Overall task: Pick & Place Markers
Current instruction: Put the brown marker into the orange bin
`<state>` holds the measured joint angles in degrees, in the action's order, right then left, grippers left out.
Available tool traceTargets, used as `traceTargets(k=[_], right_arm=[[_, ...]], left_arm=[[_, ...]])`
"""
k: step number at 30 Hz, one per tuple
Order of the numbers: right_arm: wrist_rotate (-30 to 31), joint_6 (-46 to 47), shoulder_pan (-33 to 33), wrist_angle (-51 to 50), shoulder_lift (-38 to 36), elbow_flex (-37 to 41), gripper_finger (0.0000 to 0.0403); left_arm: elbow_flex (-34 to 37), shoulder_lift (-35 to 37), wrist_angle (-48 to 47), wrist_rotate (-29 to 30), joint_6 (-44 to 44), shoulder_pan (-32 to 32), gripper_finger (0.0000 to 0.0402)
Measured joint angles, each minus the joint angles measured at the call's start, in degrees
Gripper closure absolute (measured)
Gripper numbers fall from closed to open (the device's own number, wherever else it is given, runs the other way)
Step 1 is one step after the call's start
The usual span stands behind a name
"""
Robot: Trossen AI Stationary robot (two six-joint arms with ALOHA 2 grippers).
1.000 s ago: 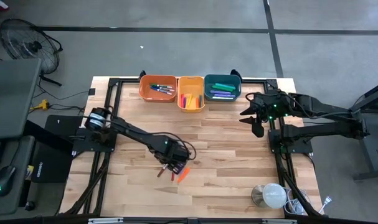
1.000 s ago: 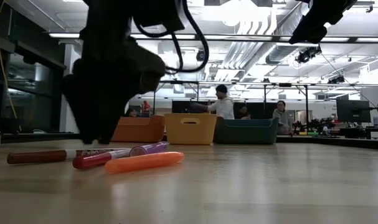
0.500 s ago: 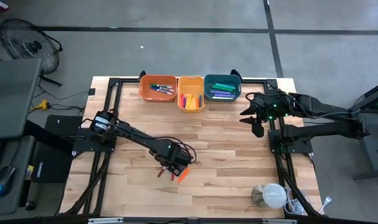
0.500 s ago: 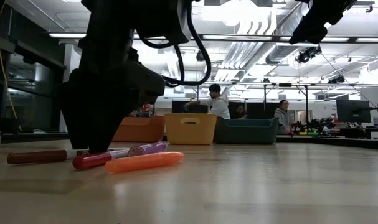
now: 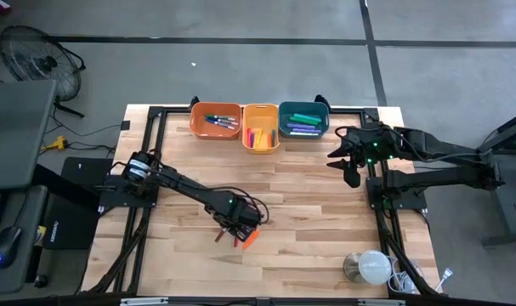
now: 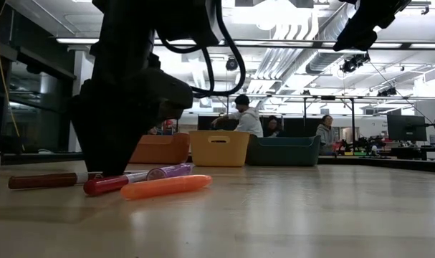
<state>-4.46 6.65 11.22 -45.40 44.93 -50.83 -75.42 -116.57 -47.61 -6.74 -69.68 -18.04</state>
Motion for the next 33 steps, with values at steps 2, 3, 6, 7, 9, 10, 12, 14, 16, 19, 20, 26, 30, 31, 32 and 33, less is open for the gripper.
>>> traceTargets(k=[2, 3, 6, 7, 9, 10, 12, 14, 16, 19, 20, 26, 30, 31, 32, 33], right_arm=[[0.01, -0.02, -0.02, -0.1, 0.0, 0.0, 0.0269], [0.0, -0.02, -0.01, -0.22, 0.0, 0.0, 0.0269], [0.02, -0.02, 0.0, -0.29, 0.0, 0.0, 0.0269], [0.02, -0.02, 0.0, -0.29, 0.0, 0.0, 0.0269], [0.02, -0.02, -0.01, -0.29, 0.0, 0.0, 0.0269], [0.02, 0.0, 0.0, -0.29, 0.0, 0.0, 0.0269], [0.02, -0.01, -0.01, -0.29, 0.0, 0.0, 0.0269], [0.01, 0.0, 0.0, -0.37, 0.0, 0.0, 0.0269], [0.02, -0.01, 0.0, -0.78, 0.0, 0.0, 0.0269], [0.0, 0.01, -0.02, -1.05, 0.0, 0.0, 0.0269], [-0.01, 0.01, 0.0, -1.11, 0.0, 0.0, 0.0269], [-0.01, 0.0, -0.01, -1.1, 0.0, 0.0, 0.0269], [-0.01, 0.0, -0.01, -1.1, 0.0, 0.0, 0.0269], [-0.01, 0.01, 0.0, -1.1, 0.0, 0.0, 0.0269], [-0.01, 0.01, 0.0, -1.1, 0.0, 0.0, 0.0269], [-0.01, 0.06, -0.01, -1.1, 0.0, 0.0, 0.0269]], left_arm=[[0.0, 0.0, 0.25, -0.02, -0.02, 0.0, 0.0277], [0.0, 0.0, 0.35, -0.02, -0.01, 0.0, 0.0286], [0.0, 0.0, 0.74, -0.02, -0.03, 0.0, 0.0315], [0.0, 0.0, 0.88, 0.03, -0.02, 0.0, 0.0324], [0.0, 0.0, 1.14, 0.61, -0.02, -0.02, 0.0344], [0.0, 0.0, 1.16, 0.95, -0.01, -0.04, 0.0354], [0.0, 0.0, 1.15, 1.29, 0.45, -0.07, 0.0372], [0.0, 0.0, 1.09, 1.39, 1.21, -0.07, 0.0378], [0.0, 0.0, 0.83, 1.64, 1.73, -0.07, 0.0378], [0.0, 0.0, 0.51, 2.24, 2.12, -0.07, 0.0378], [0.0, 0.0, 0.47, 2.43, 2.2, -0.08, 0.0378], [-0.02, 0.39, -0.55, 3.87, 3.45, -0.13, 0.0378], [-1.29, 0.22, -2.24, 4.09, 5.89, -0.02, 0.0378], [-2.09, 0.14, -3.3, 4.42, 6.42, -0.02, 0.0378], [-3.0, 0.11, -4.46, 4.77, 6.91, 0.01, 0.0378], [-3.79, 0.03, -5.57, 5.35, 7.6, 0.2, 0.0378]])
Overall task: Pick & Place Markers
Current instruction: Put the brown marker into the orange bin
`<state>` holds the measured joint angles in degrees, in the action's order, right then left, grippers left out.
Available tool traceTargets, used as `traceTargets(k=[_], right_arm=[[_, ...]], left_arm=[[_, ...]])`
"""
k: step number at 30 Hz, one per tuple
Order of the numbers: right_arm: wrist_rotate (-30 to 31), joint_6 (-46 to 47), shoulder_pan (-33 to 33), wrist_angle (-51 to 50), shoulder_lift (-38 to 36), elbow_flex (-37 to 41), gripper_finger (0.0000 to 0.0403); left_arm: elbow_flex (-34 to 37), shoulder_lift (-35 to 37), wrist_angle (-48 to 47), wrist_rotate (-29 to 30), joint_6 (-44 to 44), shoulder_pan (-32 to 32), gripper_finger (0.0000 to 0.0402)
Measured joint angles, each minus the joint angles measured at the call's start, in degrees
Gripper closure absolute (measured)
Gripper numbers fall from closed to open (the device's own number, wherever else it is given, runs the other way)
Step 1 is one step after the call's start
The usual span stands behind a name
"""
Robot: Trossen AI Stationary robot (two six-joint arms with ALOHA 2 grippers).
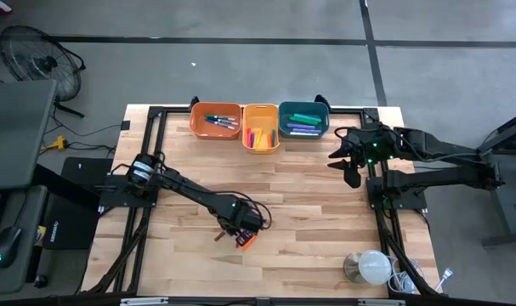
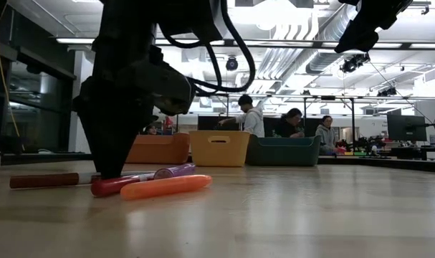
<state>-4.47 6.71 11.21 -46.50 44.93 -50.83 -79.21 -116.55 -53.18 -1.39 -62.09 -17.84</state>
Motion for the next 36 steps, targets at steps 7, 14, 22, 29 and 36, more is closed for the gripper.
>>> traceTargets(k=[7, 14, 22, 29, 36], right_arm=[[0.0, 0.39, 0.01, 0.02, 0.0, 0.0, 0.0269], [-0.02, 0.79, 0.01, 0.03, 0.0, 0.0, 0.0269], [-0.02, 0.8, -0.01, 0.05, 0.0, 0.0, 0.0269], [0.95, 2.44, -0.01, 0.98, 0.0, 0.0, 0.0269], [3.26, 5.59, 0.01, 0.97, 0.0, 0.0, 0.0269]], left_arm=[[-2.33, -0.2, -4.73, 2.09, 3.61, 2.73, 0.0378], [-2.29, 2.91, -10.8, 6.85, 8.28, 7.18, 0.0378], [-2.36, 11.09, -16.66, 12.12, 18.44, 16.49, 0.0379], [-2.52, 14.57, -17.46, 14.79, 30.32, 26.38, 0.0379], [-2.57, 15.27, -16.14, 16.28, 43.89, 35.46, 0.0379]])
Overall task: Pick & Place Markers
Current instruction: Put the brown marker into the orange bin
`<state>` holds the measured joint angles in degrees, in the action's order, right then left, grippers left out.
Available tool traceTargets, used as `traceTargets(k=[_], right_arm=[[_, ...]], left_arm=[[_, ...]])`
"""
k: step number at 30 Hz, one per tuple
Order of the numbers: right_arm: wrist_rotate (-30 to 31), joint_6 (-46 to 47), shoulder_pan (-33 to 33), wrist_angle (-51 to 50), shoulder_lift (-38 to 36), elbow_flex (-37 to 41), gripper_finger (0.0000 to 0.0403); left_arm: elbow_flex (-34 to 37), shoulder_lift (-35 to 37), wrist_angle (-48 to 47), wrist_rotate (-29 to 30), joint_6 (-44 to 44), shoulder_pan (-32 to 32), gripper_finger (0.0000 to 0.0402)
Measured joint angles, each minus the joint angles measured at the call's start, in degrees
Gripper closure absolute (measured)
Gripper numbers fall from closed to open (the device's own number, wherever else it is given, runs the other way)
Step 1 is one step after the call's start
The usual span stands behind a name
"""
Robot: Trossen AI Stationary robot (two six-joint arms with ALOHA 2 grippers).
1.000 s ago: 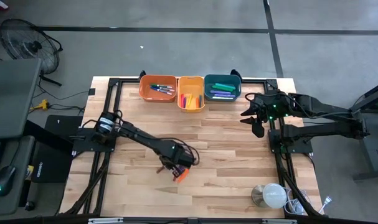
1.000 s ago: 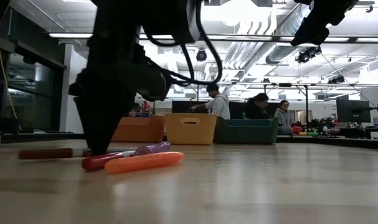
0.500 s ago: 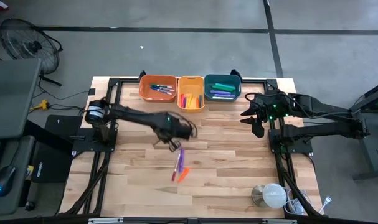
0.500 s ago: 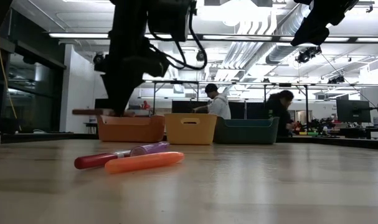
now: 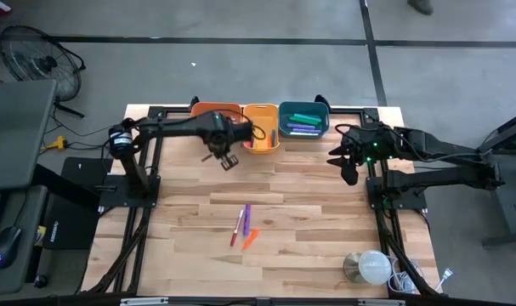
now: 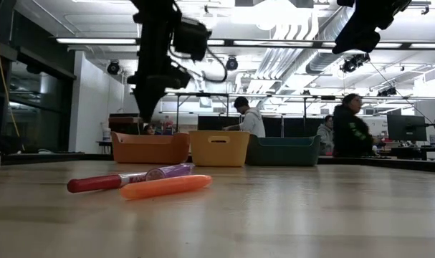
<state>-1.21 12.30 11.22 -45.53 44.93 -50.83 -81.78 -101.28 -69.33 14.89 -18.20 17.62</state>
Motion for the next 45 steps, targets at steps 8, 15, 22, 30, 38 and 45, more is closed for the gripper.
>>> traceTargets(k=[8, 15, 22, 30, 38, 45], right_arm=[[3.19, 4.4, -0.01, 0.03, 0.0, 0.0, 0.0269], [6.56, 8.67, -0.01, 0.07, 0.0, 0.0, 0.0269], [10.33, 11.9, 0.0, 0.12, 0.0, 0.0, 0.0269], [13.47, 13.39, 0.0, 0.11, 0.13, 0.0, 0.0269], [15.04, 14.75, 0.0, 0.12, 0.37, 0.0, 0.0269], [15.01, 14.75, -0.01, 0.19, 1.98, 0.0, 0.0269]], left_arm=[[0.04, -0.06, 4.05, 1.28, 16.36, 9.36, 0.0379], [0.04, -0.04, 9.47, 1.41, 30.75, 15.54, 0.0379], [0.02, -0.24, 16.01, 3.65, 48.75, 18.57, 0.0379], [-0.06, -3.88, 18.69, 4.93, 59.43, 19.65, 0.0379], [0.03, -6.82, 19.64, 3.74, 63.84, 21.75, 0.0379], [-0.05, -7.32, 20.32, 3.53, 64.95, 22.13, 0.0364]])
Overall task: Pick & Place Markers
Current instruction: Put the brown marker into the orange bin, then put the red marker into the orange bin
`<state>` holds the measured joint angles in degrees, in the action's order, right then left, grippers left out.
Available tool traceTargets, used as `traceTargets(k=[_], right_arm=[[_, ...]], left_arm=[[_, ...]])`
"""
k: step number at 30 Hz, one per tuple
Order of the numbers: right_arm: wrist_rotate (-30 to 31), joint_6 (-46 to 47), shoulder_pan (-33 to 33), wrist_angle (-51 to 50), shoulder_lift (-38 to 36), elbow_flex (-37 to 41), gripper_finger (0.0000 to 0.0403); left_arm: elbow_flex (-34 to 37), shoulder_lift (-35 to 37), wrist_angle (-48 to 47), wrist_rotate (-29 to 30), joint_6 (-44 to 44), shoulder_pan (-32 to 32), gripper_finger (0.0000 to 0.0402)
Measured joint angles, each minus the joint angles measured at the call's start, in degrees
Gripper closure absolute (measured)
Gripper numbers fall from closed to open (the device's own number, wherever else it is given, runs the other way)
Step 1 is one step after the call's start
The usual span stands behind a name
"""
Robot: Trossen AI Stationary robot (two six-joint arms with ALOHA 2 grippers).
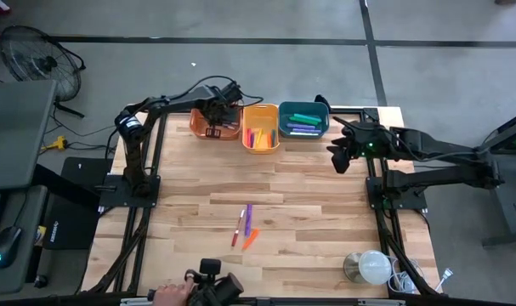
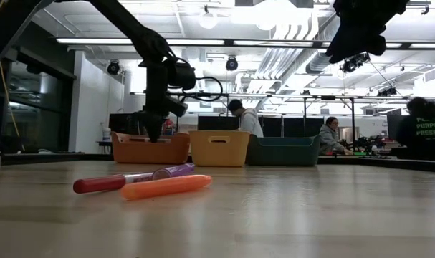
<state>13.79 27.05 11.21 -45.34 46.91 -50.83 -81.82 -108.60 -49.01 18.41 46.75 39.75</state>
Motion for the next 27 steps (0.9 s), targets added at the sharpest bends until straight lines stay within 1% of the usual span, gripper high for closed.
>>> traceTargets(k=[4, 8, 10, 16, 21, 27], right_arm=[[-0.46, 0.0, 0.0, 0.02, 1.74, 0.0, 0.0269], [-2.61, -0.05, 0.01, 0.02, 3.58, 0.0, 0.0269], [-3.45, -0.28, -0.01, 0.02, 4.16, 0.0, 0.0269], [-3.27, -1.46, 0.01, 0.02, 3.73, 0.0, 0.0269], [-3.44, -2.84, 0.0, -0.28, 3.36, 0.0, 0.0269], [-3.42, -4.58, 0.01, -0.28, 3.33, 0.0, 0.0269]], left_arm=[[0.02, 0.0, -0.59, 0.23, -0.02, 0.0, 0.0315], [0.02, 0.0, -1.14, 1.72, -0.6, -0.02, 0.0292], [0.02, 0.0, -2.12, 2.83, -0.99, -0.02, 0.0289], [0.02, 0.0, -6.8, 5.38, -5.1, -0.08, 0.0286], [0.02, 0.17, -12.76, 5.65, -11.44, -1.01, 0.0285], [0.02, 1.64, -18.67, 4.03, -20.58, -3.0, 0.0285]])
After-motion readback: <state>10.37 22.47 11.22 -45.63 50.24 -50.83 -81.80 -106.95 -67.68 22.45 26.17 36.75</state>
